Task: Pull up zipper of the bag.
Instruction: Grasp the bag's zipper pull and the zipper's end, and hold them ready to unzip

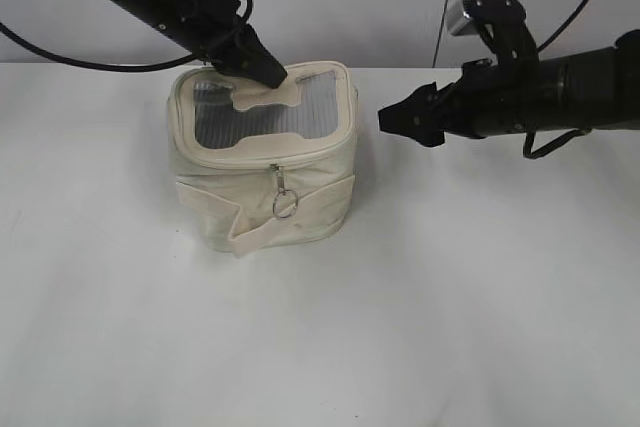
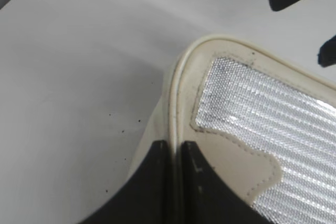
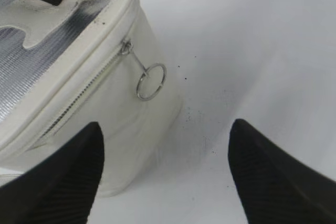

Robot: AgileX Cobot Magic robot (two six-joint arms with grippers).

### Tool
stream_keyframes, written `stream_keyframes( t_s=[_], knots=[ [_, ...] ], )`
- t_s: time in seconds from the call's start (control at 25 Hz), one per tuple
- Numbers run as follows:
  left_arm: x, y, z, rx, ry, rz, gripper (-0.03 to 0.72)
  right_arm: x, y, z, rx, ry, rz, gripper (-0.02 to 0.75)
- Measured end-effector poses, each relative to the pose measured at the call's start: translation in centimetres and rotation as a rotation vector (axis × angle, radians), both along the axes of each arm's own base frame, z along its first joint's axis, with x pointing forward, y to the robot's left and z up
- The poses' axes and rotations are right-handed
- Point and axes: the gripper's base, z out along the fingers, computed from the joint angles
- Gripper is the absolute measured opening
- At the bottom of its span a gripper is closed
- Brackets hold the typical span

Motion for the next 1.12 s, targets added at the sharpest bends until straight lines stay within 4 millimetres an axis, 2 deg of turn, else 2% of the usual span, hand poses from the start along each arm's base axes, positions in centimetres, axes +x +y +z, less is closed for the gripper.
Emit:
stream_keyframes(
  t_s=[0.16,0.32,0.68,0.92,1.04,1.12],
  knots=[
    [0.0,0.0,0.0,0.0,0.0,0.0,0.049,0.4,0.2,-2.2,-0.03,0.001,0.034,0.577],
    [0.0,0.0,0.0,-0.005,0.001,0.002,0.049,1.4,0.7,-3.3,-0.023,-0.002,0.065,0.577],
    [0.0,0.0,0.0,-0.008,0.003,0.003,0.049,2.7,1.9,-3.9,0.033,-0.018,0.115,0.549],
    [0.0,-0.1,0.1,-0.01,0.003,0.003,0.048,3.5,3.7,-4.3,-0.01,-0.033,0.121,0.535],
    [0.0,0.0,0.1,-0.01,0.002,0.006,0.048,4.3,4.3,-4.5,-0.022,-0.034,0.1,0.486],
    [0.0,0.0,0.1,-0.011,0.003,0.006,0.048,4.8,4.6,-4.9,-0.019,-0.033,0.1,0.413]
  ],
)
